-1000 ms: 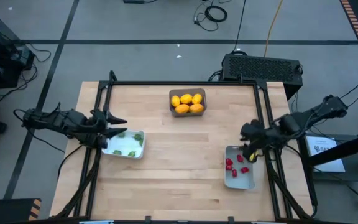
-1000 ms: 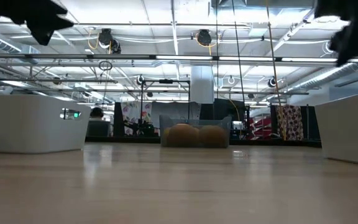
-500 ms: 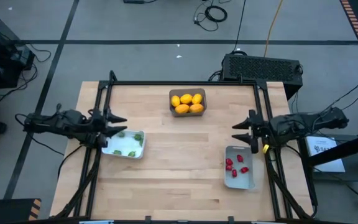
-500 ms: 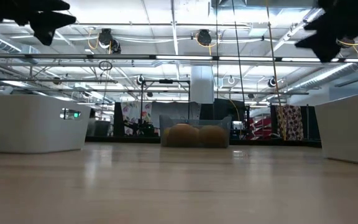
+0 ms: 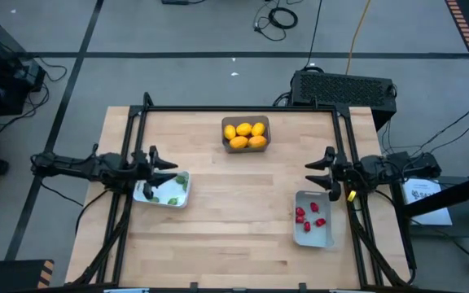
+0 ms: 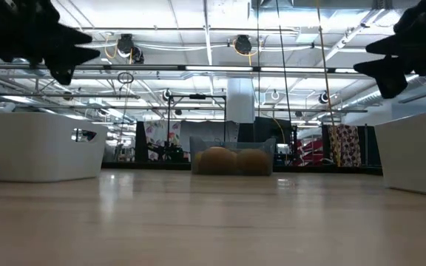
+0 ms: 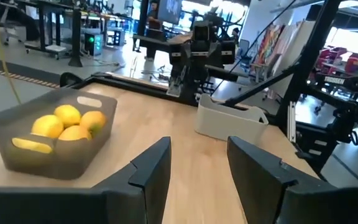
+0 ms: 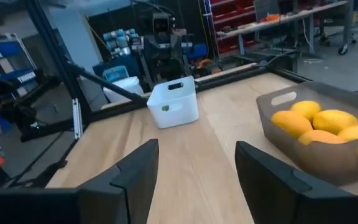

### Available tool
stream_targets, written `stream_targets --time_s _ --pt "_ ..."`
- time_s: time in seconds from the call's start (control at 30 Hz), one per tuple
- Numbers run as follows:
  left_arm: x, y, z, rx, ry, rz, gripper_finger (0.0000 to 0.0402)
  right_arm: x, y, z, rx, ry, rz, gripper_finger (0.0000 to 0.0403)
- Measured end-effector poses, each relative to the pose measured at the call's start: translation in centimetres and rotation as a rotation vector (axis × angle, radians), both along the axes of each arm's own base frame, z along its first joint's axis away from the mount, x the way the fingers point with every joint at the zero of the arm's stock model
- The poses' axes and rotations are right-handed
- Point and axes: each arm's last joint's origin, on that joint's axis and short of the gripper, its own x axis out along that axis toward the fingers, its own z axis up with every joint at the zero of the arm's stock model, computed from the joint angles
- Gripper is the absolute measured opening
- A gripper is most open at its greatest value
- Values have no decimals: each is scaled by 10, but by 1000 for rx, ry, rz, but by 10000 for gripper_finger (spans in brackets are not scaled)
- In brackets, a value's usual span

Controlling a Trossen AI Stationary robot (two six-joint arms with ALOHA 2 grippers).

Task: Sort produce into baskets
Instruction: Return to Home Position

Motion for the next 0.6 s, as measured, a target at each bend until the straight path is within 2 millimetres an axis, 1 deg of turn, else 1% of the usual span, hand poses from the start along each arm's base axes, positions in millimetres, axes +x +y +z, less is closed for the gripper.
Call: stream_targets --time_s 0.2,0.4,0.53,0.6 --pt "4 0 -16 -3 -30 2 164 2 0 -12 -5 24 -2 203" --pt "5 2 -20 12 -49 28 164 5 1 -20 -20 46 -6 203" --pt "5 3 -19 13 -52 37 164 8 2 -19 -34 -53 3 203" --pt "5 3 -19 13 -56 26 164 10 3 -21 -69 -110 43 203"
